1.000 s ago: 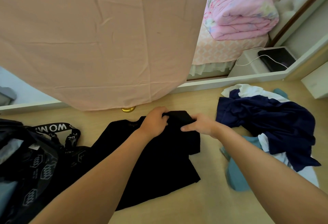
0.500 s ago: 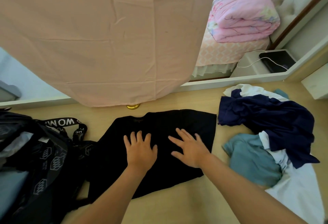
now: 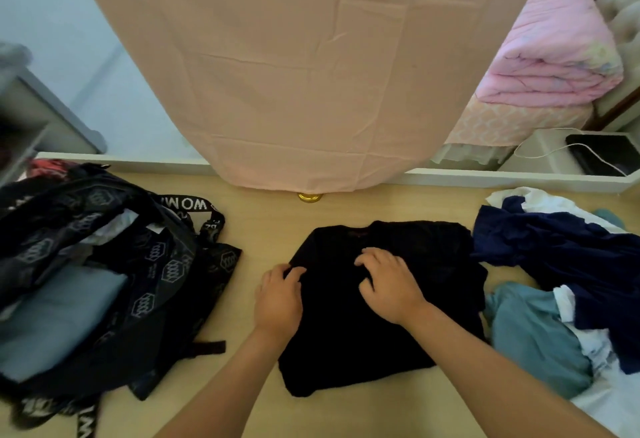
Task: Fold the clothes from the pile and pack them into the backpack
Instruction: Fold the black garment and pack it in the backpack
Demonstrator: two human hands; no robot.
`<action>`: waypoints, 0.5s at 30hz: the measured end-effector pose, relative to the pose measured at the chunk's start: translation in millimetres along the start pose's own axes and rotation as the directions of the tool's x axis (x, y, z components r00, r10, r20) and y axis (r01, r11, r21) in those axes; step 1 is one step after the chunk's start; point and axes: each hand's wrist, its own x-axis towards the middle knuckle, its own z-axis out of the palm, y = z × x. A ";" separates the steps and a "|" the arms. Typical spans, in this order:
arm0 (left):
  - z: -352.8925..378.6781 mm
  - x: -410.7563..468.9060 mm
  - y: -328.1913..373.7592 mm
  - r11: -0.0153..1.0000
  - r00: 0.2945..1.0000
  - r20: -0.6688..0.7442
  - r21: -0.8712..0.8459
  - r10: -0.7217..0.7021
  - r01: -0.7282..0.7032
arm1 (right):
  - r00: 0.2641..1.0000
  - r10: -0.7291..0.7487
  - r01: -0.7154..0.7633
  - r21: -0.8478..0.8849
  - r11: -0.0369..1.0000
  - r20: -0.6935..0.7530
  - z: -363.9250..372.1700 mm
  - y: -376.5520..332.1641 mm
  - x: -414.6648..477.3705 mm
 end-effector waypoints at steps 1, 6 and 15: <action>-1.5 -2.9 -9.4 1.000 0.999 0.034 0.001 -0.026 0.026 | 0.999 -0.051 0.051 0.028 0.998 0.018 5.5 -12.9 7.2; -10.2 -16.4 -27.1 0.999 0.995 0.097 -0.041 -0.030 0.034 | 0.981 0.003 0.001 -0.017 1.000 0.194 29.1 -61.2 38.5; -20.6 -21.4 -47.5 0.916 0.982 0.061 -0.353 -0.178 0.188 | 0.860 0.292 -0.365 0.104 0.925 0.418 28.3 -105.2 73.1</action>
